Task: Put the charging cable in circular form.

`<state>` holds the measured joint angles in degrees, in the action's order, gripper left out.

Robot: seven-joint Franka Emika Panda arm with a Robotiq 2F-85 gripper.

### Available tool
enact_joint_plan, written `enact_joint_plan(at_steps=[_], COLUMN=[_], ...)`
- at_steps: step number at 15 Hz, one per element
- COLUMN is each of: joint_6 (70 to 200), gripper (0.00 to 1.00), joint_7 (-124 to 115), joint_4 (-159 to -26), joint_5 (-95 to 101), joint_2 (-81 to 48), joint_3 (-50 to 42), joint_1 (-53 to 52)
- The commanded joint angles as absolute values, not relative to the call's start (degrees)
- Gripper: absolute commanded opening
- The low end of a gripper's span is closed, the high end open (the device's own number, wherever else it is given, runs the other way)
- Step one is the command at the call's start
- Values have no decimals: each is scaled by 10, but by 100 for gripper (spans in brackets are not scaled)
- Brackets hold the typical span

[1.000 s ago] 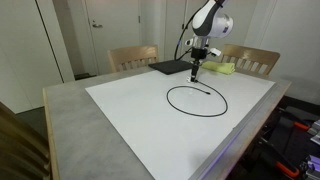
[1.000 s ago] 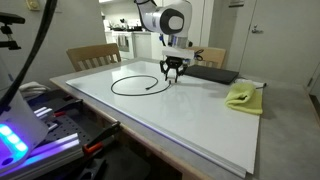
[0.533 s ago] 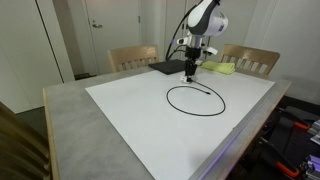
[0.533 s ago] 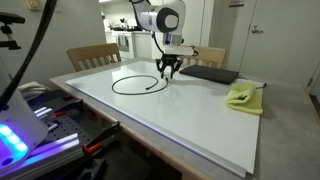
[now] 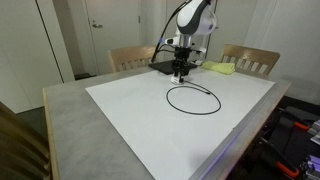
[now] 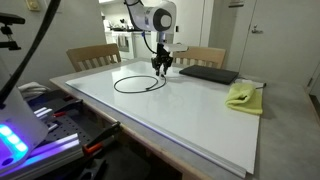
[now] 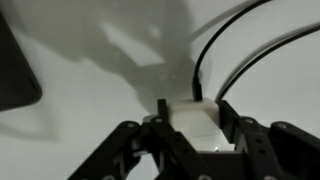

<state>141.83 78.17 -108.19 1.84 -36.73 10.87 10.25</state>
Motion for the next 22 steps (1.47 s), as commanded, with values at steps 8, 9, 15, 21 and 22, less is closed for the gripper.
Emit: enact_joint_plan(at_steps=[8, 9, 15, 21, 22], joint_6=[1423, 1417, 1459, 1491, 1479], gripper=[27, 27, 27, 27, 27], joint_7=[870, 878, 1007, 1178, 1210], joint_4=[-1083, -1082, -1085, -1101, -1099], joint_5=[34, 46, 73, 43, 39], joint_2=[-370, -370, -371, -371, -373], joint_3=[113, 109, 129, 177, 185], joint_1=[84, 78, 84, 111, 113])
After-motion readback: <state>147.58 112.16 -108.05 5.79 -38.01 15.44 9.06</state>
